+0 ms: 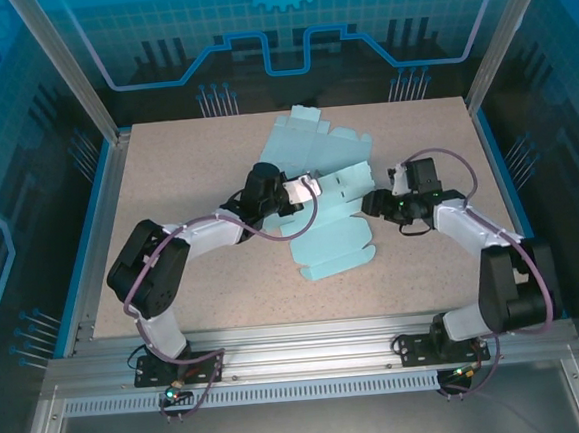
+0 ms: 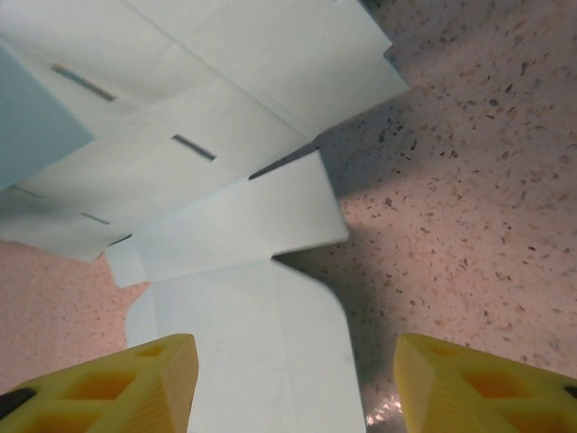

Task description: Fold the paper box

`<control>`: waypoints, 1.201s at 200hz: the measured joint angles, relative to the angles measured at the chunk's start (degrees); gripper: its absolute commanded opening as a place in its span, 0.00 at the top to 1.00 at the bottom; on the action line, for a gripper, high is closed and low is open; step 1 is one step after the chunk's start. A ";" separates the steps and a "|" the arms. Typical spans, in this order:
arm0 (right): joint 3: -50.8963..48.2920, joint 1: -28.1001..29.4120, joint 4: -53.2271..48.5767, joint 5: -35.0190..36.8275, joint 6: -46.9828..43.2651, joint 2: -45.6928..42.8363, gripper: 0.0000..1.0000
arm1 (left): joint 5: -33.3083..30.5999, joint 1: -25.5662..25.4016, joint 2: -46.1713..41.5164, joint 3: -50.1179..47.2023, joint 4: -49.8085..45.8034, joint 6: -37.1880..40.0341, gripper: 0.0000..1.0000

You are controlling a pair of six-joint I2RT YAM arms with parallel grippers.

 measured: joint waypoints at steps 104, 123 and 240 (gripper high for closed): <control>0.42 0.00 14.64 -5.57 0.09 14.03 0.55 | 0.85 0.00 0.00 0.20 -0.70 -0.37 1.00; 0.79 0.07 16.28 -6.95 0.76 14.19 0.62 | 0.72 0.00 0.00 0.63 -1.38 -0.35 1.00; 3.76 5.92 22.14 -7.19 5.03 16.61 0.69 | -6.71 -2.95 1.99 3.78 -1.81 1.88 1.00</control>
